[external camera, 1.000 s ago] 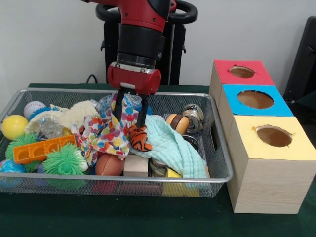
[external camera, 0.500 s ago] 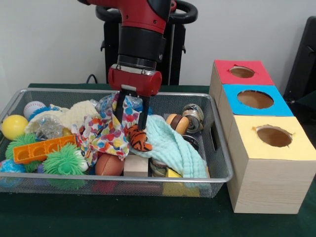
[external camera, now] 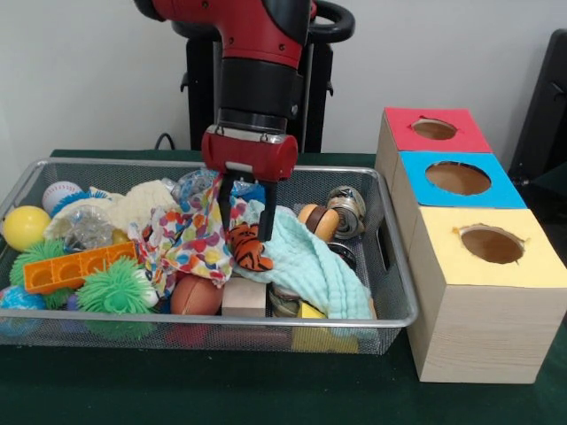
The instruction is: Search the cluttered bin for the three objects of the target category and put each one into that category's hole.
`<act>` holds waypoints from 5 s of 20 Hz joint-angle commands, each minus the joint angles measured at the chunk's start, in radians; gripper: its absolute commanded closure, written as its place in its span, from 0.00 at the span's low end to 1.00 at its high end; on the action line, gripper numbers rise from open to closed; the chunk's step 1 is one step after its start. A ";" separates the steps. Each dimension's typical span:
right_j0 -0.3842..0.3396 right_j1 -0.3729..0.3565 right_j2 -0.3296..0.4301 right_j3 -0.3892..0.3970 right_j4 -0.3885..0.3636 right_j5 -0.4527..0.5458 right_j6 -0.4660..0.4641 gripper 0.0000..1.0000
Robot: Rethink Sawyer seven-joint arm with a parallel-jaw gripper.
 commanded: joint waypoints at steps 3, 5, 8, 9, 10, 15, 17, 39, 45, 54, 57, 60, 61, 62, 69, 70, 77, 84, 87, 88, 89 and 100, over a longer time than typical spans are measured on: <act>-0.055 0.085 0.155 -0.062 -0.001 0.011 0.151 0.00; -0.057 0.089 0.158 -0.063 -0.002 0.002 0.152 0.00; -0.038 0.095 0.139 -0.073 -0.006 -0.025 0.142 0.00; -0.025 0.096 0.123 -0.079 -0.009 -0.036 0.134 0.00; -0.013 0.096 0.109 -0.082 -0.007 -0.041 0.130 1.00; -0.011 0.092 0.112 -0.086 -0.015 -0.002 0.108 1.00; -0.012 0.093 0.113 -0.091 -0.017 0.004 0.104 1.00; 0.113 -0.142 0.087 0.163 0.123 0.115 0.230 1.00; 0.148 -0.153 0.080 0.197 0.168 0.100 0.240 1.00; 0.270 -0.222 0.036 0.288 0.293 0.114 0.282 1.00; 0.303 -0.233 0.018 0.307 0.330 0.113 0.282 1.00; 0.358 -0.259 -0.030 0.322 0.373 0.131 0.270 1.00; 0.375 -0.272 -0.047 0.325 0.384 0.142 0.263 1.00; 0.391 -0.285 -0.063 0.328 0.396 0.154 0.256 1.00; 0.420 -0.312 -0.094 0.349 0.420 0.174 0.233 1.00; 0.423 -0.314 -0.097 0.354 0.422 0.171 0.236 1.00; 0.466 -0.315 -0.107 0.416 0.451 0.115 0.272 1.00; 0.442 -0.266 -0.049 0.458 0.446 0.025 0.321 1.00; 0.472 -0.260 -0.058 0.464 0.468 0.021 0.334 1.00; 0.481 -0.258 -0.057 0.465 0.477 0.022 0.339 1.00; 0.492 -0.256 -0.058 0.468 0.487 0.024 0.343 1.00; 0.587 -0.251 -0.068 0.476 0.562 0.034 0.380 1.00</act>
